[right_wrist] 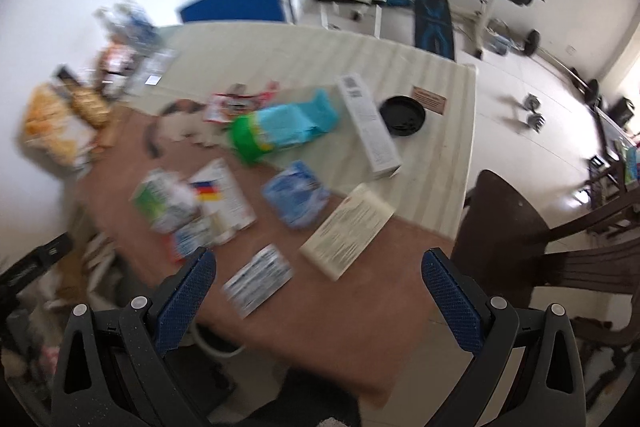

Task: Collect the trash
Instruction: 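Grasp the green medicine box with the left tool while the right grasps the white box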

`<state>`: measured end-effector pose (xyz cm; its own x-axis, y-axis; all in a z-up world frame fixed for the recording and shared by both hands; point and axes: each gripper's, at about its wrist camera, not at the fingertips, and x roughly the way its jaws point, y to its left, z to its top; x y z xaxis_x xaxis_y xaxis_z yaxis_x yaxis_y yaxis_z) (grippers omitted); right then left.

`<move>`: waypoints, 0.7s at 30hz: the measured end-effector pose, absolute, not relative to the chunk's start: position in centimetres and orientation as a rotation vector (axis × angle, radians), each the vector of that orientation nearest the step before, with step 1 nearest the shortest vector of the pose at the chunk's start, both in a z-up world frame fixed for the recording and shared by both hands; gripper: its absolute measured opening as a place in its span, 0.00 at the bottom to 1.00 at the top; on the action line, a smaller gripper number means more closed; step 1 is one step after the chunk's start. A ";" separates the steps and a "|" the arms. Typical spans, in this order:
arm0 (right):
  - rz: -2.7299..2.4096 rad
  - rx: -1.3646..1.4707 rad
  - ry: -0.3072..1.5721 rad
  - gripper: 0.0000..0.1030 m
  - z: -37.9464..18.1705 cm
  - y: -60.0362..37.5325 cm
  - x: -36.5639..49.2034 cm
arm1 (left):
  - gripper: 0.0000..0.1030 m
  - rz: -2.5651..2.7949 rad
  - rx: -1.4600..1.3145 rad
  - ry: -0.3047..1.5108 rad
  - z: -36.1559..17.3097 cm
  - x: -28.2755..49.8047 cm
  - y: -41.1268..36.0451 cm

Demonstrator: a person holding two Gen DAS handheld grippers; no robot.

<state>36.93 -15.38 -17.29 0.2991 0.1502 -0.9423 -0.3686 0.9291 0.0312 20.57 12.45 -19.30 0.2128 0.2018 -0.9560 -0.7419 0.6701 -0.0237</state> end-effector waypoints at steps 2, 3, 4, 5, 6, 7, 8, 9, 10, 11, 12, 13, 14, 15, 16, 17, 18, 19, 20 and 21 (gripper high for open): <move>0.315 -0.209 1.266 1.00 -20.6 -14.6 41.2 | 1.00 0.735 -0.600 1.234 -21.7 23.2 13.4; 0.293 -0.212 1.291 1.00 -22.6 -14.2 43.8 | 1.00 0.758 -0.626 1.267 -23.5 24.7 14.4; 0.267 -0.223 1.313 1.00 -24.6 -13.7 46.2 | 1.00 0.771 -0.651 1.296 -24.9 25.5 15.0; 0.251 -0.231 1.324 1.00 -25.9 -13.3 47.6 | 1.00 0.781 -0.675 1.316 -26.1 26.2 15.6; 0.223 -0.246 1.340 1.00 -27.8 -12.9 49.8 | 1.00 0.796 -0.712 1.342 -27.9 27.2 16.6; 0.205 -0.254 1.356 1.00 -29.4 -12.5 51.3 | 1.00 0.802 -0.738 1.361 -29.2 27.9 16.9; 0.187 -0.258 1.377 1.00 -30.9 -12.2 52.9 | 1.00 0.810 -0.771 1.379 -30.4 28.6 17.6; 0.170 -0.260 1.401 1.00 -32.4 -11.9 54.4 | 1.00 0.815 -0.820 1.400 -31.9 29.2 18.3; 0.157 -0.264 1.421 1.00 -33.8 -11.6 55.8 | 1.00 0.827 -0.849 1.418 -32.8 29.7 18.8; 0.145 -0.277 1.437 1.00 -35.2 -11.2 57.1 | 1.00 0.829 -0.884 1.427 -33.7 30.1 19.3; 0.134 -0.287 1.448 1.00 -36.0 -11.0 58.0 | 1.00 0.835 -0.912 1.435 -34.5 30.4 19.7; 0.125 -0.295 1.460 1.00 -37.0 -10.7 58.7 | 1.00 0.841 -0.928 1.441 -35.2 30.9 20.1; 0.120 -0.301 1.474 1.00 -38.0 -10.4 59.6 | 1.00 0.844 -0.939 1.449 -35.7 31.2 20.4; 0.114 -0.305 1.488 1.00 -38.8 -10.2 60.3 | 1.00 0.848 -0.952 1.458 -36.2 31.5 20.6; 0.112 -0.309 1.494 1.00 -39.3 -10.1 60.8 | 1.00 0.851 -0.965 1.464 -36.6 31.7 20.8; 0.113 -0.312 1.502 1.00 -40.0 -9.9 61.3 | 1.00 0.853 -0.973 1.474 -36.9 31.8 20.9; 0.118 -0.311 1.511 1.00 -40.6 -9.8 61.7 | 1.00 0.855 -0.974 1.482 -37.2 32.0 21.0; 0.121 -0.311 1.519 1.00 -41.2 -9.6 62.0 | 1.00 0.855 -0.974 1.487 -37.4 32.1 21.0; 0.127 -0.311 1.523 0.98 -41.7 -9.4 62.4 | 0.96 0.856 -0.971 1.491 -37.5 32.2 21.1; 0.136 -0.311 1.526 0.96 -42.0 -9.2 62.6 | 0.85 0.864 -0.951 1.494 -37.3 32.3 21.0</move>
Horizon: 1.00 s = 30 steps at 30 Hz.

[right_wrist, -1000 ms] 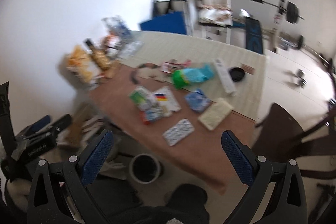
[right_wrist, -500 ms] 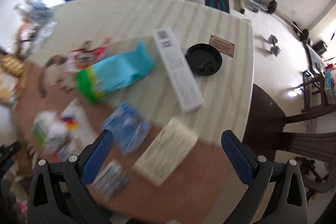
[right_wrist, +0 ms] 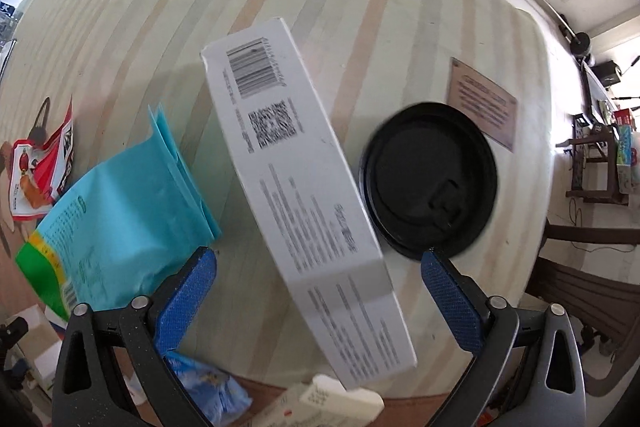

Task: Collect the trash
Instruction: 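Grasp the green medicine box with the left tool while the right grasps the white box, then carry both boxes over the white trash bin with both tools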

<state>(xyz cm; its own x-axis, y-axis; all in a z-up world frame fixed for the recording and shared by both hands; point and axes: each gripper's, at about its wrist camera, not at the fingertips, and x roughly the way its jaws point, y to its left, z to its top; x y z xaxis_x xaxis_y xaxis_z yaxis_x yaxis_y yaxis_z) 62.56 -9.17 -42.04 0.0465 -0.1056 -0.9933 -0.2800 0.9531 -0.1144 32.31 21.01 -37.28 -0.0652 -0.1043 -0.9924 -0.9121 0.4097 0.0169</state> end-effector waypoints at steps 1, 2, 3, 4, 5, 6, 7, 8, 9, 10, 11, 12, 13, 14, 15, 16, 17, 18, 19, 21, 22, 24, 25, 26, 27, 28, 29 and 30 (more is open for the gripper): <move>0.142 -0.319 1.531 0.89 -42.5 -8.9 62.7 | 0.78 0.868 -0.934 1.498 -37.3 32.4 21.1; 0.150 -0.323 1.536 0.78 -42.9 -8.7 62.9 | 0.75 0.868 -0.917 1.505 -37.2 32.4 21.0; 0.158 -0.325 1.540 0.75 -43.1 -8.5 62.9 | 0.73 0.857 -0.907 1.506 -37.0 32.4 20.9; 0.159 -0.330 1.539 0.69 -43.2 -8.4 62.9 | 0.72 0.855 -0.887 1.509 -36.8 32.4 20.8; 0.159 -0.331 1.527 0.55 -43.2 -8.4 62.9 | 0.72 0.850 -0.854 1.510 -36.4 32.5 20.6; 0.163 -0.330 1.520 0.55 -43.2 -8.4 62.9 | 0.72 0.847 -0.831 1.510 -36.4 32.8 20.5; 0.178 -0.308 1.524 0.55 -43.3 -8.5 62.9 | 0.72 0.845 -0.796 1.509 -36.1 33.0 20.3; 0.185 -0.289 1.526 0.55 -43.2 -8.7 62.9 | 0.72 0.844 -0.774 1.511 -35.8 33.2 20.0; 0.190 -0.276 1.523 0.54 -43.0 -8.8 62.9 | 0.72 0.840 -0.747 1.510 -35.5 33.3 19.8; 0.192 -0.269 1.514 0.54 -42.8 -8.9 62.8 | 0.72 0.837 -0.729 1.507 -35.4 33.5 19.7; 0.199 -0.263 1.503 0.53 -42.3 -8.9 62.7 | 0.72 0.833 -0.717 1.504 -35.2 33.9 19.8; 0.204 -0.252 1.498 0.53 -42.0 -9.0 62.6 | 0.72 0.828 -0.708 1.498 -34.5 34.0 19.7; 0.208 -0.239 1.495 0.53 -41.5 -9.0 62.4 | 0.72 0.821 -0.704 1.490 -34.2 34.3 19.6; 0.219 -0.224 1.487 0.52 -40.6 -8.9 62.0 | 0.72 0.817 -0.697 1.483 -33.7 34.3 19.6; 0.226 -0.216 1.478 0.52 -40.1 -8.9 61.8 | 0.72 0.809 -0.682 1.469 -32.7 34.5 19.5; 0.232 -0.207 1.468 0.52 -39.5 -9.1 61.6 | 0.72 0.805 -0.674 1.460 -32.2 34.6 19.6; 0.245 -0.188 1.457 0.52 -38.6 -9.3 61.0 | 0.72 0.800 -0.664 1.448 -31.5 34.8 19.5; 0.255 -0.176 1.450 0.52 -38.0 -9.4 60.8 | 0.72 0.795 -0.655 1.432 -30.4 35.1 19.3; 0.263 -0.167 1.439 0.52 -37.3 -9.5 60.3 | 0.72 0.792 -0.649 1.417 -29.9 35.3 18.9; 0.286 -0.161 1.411 0.52 -35.5 -9.6 59.8 | 0.72 0.781 -0.642 1.380 -29.0 34.9 18.6; 0.295 -0.159 1.398 0.52 -34.8 -10.0 59.7 | 0.72 0.776 -0.640 1.365 -28.8 34.9 18.5; 0.322 -0.154 1.375 0.52 -33.4 -10.0 58.6 | 0.72 0.765 -0.629 1.326 -26.9 33.6 17.7; 0.335 -0.154 1.369 0.51 -32.7 -9.2 58.7 | 0.72 0.760 -0.625 1.308 -26.6 32.4 17.6; 0.354 -0.153 1.359 0.51 -31.4 -9.2 58.6 | 0.72 0.753 -0.622 1.288 -25.3 31.8 17.1; 0.368 -0.156 1.347 0.51 -30.6 -8.9 57.8 | 0.72 0.748 -0.623 1.273 -25.5 31.6 17.2; 0.385 -0.158 1.334 0.51 -29.7 -8.6 56.9 | 0.72 0.745 -0.622 1.255 -25.5 31.3 17.0; 0.396 -0.158 1.328 0.51 -28.9 -8.3 56.3 | 0.72 0.742 -0.622 1.239 -26.1 31.0 17.7; 0.414 -0.158 1.317 0.51 -27.9 -8.1 55.3 | 0.72 0.741 -0.621 1.221 -25.6 30.5 17.6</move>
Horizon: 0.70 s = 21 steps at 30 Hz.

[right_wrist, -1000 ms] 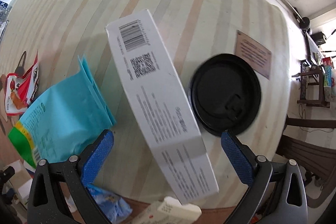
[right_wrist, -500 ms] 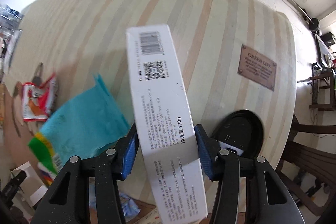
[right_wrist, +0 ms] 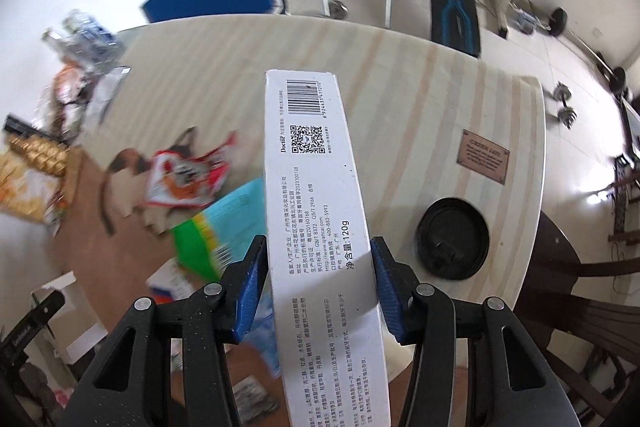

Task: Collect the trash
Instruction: 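Carry both boxes over the white trash bin with both tools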

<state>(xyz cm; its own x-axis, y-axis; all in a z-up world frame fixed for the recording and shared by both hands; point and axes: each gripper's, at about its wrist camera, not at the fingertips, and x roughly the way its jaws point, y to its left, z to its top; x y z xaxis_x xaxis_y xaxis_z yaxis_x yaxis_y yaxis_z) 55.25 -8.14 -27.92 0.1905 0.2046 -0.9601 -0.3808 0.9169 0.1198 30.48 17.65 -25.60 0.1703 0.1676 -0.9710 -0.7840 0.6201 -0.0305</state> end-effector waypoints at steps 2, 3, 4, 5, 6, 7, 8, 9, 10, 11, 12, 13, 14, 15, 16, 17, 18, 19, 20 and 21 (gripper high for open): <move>0.446 -0.160 1.298 0.51 -26.4 -7.3 53.2 | 0.72 0.743 -0.617 1.192 -25.9 30.2 18.3; 0.461 -0.160 1.290 0.51 -25.8 -7.0 52.1 | 0.72 0.745 -0.614 1.173 -25.0 28.8 18.0; 0.479 -0.166 1.281 0.51 -25.2 -6.6 50.6 | 0.72 0.747 -0.613 1.163 -25.2 28.1 18.1; 0.495 -0.173 1.272 0.51 -24.7 -6.0 49.0 | 0.72 0.749 -0.615 1.147 -24.7 26.6 18.1; 0.515 -0.173 1.268 0.51 -24.4 -5.7 47.5 | 0.72 0.753 -0.612 1.137 -24.3 25.2 18.0; 0.534 -0.169 1.268 0.51 -24.3 -5.3 46.2 | 0.72 0.757 -0.610 1.131 -24.1 24.3 17.9; 0.560 -0.164 1.274 0.51 -24.2 -4.8 44.0 | 0.72 0.763 -0.610 1.121 -23.7 22.4 17.9; 0.578 -0.165 1.278 0.51 -24.2 -4.4 42.5 | 0.72 0.770 -0.612 1.115 -23.6 20.7 17.8; 0.604 -0.176 1.281 0.51 -24.4 -3.9 40.2 | 0.72 0.779 -0.613 1.113 -23.5 19.7 17.7; 0.623 -0.185 1.284 0.51 -24.7 -3.4 38.2 | 0.72 0.787 -0.619 1.109 -23.4 18.0 17.6; 0.643 -0.197 1.289 0.51 -24.9 -2.9 36.2 | 0.72 0.798 -0.626 1.107 -23.5 16.0 17.5; 0.662 -0.210 1.294 0.51 -25.3 -2.5 34.4 | 0.72 0.809 -0.631 1.106 -23.6 14.0 17.4; 0.689 -0.228 1.304 0.51 -25.9 -2.0 31.7 | 0.72 0.815 -0.637 1.107 -23.8 12.6 17.3; 0.709 -0.240 1.315 0.51 -26.4 -1.4 29.9 | 0.72 0.822 -0.652 1.112 -24.3 10.3 17.3; 0.734 -0.256 1.330 0.51 -27.1 -0.9 27.4 | 0.72 0.827 -0.662 1.116 -24.7 9.1 17.3; 0.752 -0.270 1.343 0.51 -27.7 -0.4 25.7 | 0.72 0.834 -0.676 1.125 -25.3 7.5 17.3; 0.779 -0.292 1.364 0.51 -28.7 0.2 23.2 | 0.72 0.842 -0.695 1.136 -26.1 5.8 17.4; 0.808 -0.315 1.388 0.51 -29.8 0.8 20.8 | 0.72 0.850 -0.716 1.147 -27.0 4.3 17.5; 0.830 -0.340 1.409 0.51 -30.9 1.5 18.8 | 0.72 0.860 -0.737 1.158 -28.0 2.8 17.6; 0.849 -0.368 1.429 0.51 -32.2 2.1 17.1 | 0.72 0.869 -0.763 1.176 -29.4 1.2 17.9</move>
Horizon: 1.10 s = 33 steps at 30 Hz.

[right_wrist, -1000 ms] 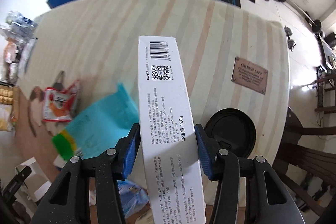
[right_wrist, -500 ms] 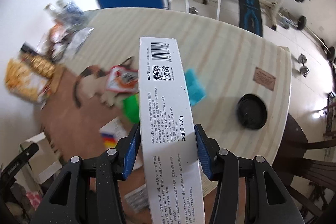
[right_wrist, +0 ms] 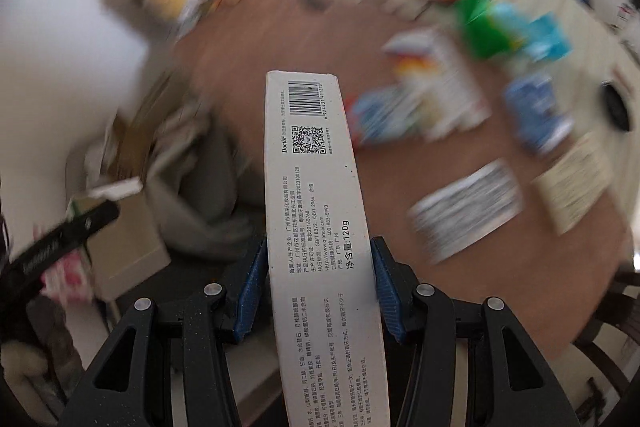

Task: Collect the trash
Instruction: 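Carry both boxes over the white trash bin with both tools, then open both tools to drop the boxes into the trash bin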

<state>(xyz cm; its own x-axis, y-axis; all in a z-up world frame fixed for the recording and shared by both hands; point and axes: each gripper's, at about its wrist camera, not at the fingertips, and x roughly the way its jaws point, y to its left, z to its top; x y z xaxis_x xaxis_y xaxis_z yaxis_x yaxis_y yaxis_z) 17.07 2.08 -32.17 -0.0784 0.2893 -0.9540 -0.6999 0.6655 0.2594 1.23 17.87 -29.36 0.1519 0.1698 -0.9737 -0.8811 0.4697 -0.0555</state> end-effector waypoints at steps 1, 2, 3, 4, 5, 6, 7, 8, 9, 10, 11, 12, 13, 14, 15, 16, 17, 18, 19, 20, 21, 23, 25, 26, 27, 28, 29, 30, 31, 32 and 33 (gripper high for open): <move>0.866 -0.395 1.448 0.51 -33.4 2.6 15.5 | 0.72 0.879 -0.793 1.196 -30.9 -0.3 18.2; 0.886 -0.432 1.476 0.51 -35.5 3.2 13.5 | 0.72 0.885 -0.816 1.208 -32.1 -1.3 18.3; 0.900 -0.462 1.495 0.51 -37.1 3.8 12.0 | 0.72 0.889 -0.850 1.226 -34.0 -2.7 18.5; 0.912 -0.492 1.513 0.51 -38.8 4.4 10.7 | 0.72 0.893 -0.874 1.242 -35.7 -3.7 18.8; 0.926 -0.530 1.542 0.51 -41.4 5.0 9.0 | 0.72 0.897 -0.900 1.258 -37.6 -4.6 19.1; 0.935 -0.555 1.564 0.51 -43.3 5.4 8.0 | 0.72 0.897 -0.934 1.275 -39.9 -5.6 19.5; 0.940 -0.583 1.584 0.51 -45.5 5.8 7.1 | 0.72 0.894 -0.965 1.284 -41.9 -6.4 19.8; 0.941 -0.614 1.599 0.51 -47.8 6.3 6.4 | 0.72 0.891 -0.994 1.295 -44.2 -7.1 20.1; 0.942 -0.648 1.611 0.51 -50.6 6.8 5.6 | 0.72 0.891 -1.023 1.312 -46.8 -7.8 20.5; 0.937 -0.673 1.624 0.51 -52.8 7.2 5.2 | 0.72 0.884 -1.051 1.320 -49.0 -8.3 20.9; 0.931 -0.699 1.650 0.51 -56.1 7.5 4.8 | 0.72 0.876 -1.086 1.327 -51.4 -8.8 21.3; 0.927 -0.711 1.668 0.51 -58.3 7.8 4.6 | 0.72 0.864 -1.134 1.333 -54.2 -9.3 21.8; 0.924 -0.735 1.692 0.51 -61.4 8.1 4.2 | 0.72 0.833 -1.185 1.328 -57.1 -9.7 22.3; 0.920 -0.751 1.708 0.51 -63.8 8.4 4.1 | 0.72 0.816 -1.217 1.329 -59.1 -9.9 22.6; 0.916 -0.757 1.724 0.51 -65.9 8.5 4.1 | 0.73 0.813 -1.245 1.343 -61.8 -10.2 23.0; 0.921 -0.771 1.741 0.51 -68.0 8.8 4.0 | 0.73 0.810 -1.257 1.347 -63.8 -10.4 23.4; 0.927 -0.788 1.755 0.52 -70.6 9.2 3.9 | 0.74 0.811 -1.267 1.345 -66.3 -10.7 23.8; 0.928 -0.799 1.759 0.52 -72.4 9.3 3.9 | 0.77 0.816 -1.270 1.348 -67.8 -10.7 24.1; 0.936 -0.811 1.770 0.53 -74.0 9.7 3.9 | 0.79 0.819 -1.277 1.344 -69.3 -10.8 24.4; 0.942 -0.818 1.793 0.53 -75.9 9.9 3.8 | 0.86 0.820 -1.286 1.332 -70.7 -11.0 24.7; 0.945 -0.820 1.816 0.54 -77.7 9.9 3.8 | 0.97 0.822 -1.291 1.332 -72.1 -11.2 24.9; 0.948 -0.824 1.829 0.80 -80.3 10.5 4.1 | 0.99 0.835 -1.297 1.331 -73.8 -11.7 25.2; 0.948 -0.842 1.795 0.92 -81.6 10.7 4.1 | 0.99 0.877 -1.261 1.339 -74.9 -12.5 25.3; 0.932 -0.866 1.772 0.94 -82.0 11.6 4.4 | 0.99 0.903 -1.230 1.343 -75.1 -12.8 25.2; 0.911 -0.893 1.744 0.95 -82.2 11.5 4.3 | 1.00 0.922 -1.207 1.347 -75.1 -12.9 25.0; 0.897 -0.905 1.721 0.97 -82.3 11.8 4.3 | 1.00 0.939 -1.183 1.347 -75.1 -13.2 24.8; 0.883 -0.914 1.697 0.99 -82.5 12.4 4.7 | 1.00 0.956 -1.160 1.353 -75.0 -13.4 24.5; 0.873 -0.928 1.670 0.99 -82.0 12.1 4.6 | 1.00 0.977 -1.128 1.375 -74.9 -13.6 24.2; 0.860 -0.946 1.637 0.99 -81.4 11.7 4.5 | 1.00 0.994 -1.098 1.394 -74.8 -13.8 23.9; 0.854 -0.957 1.614 0.99 -81.2 11.9 4.5 | 1.00 1.010 -1.061 1.405 -74.3 -13.9 23.4; 0.849 -0.965 1.593 0.99 -80.7 11.7 5.0 | 1.00 1.017 -1.035 1.416 -74.0 -13.9 23.1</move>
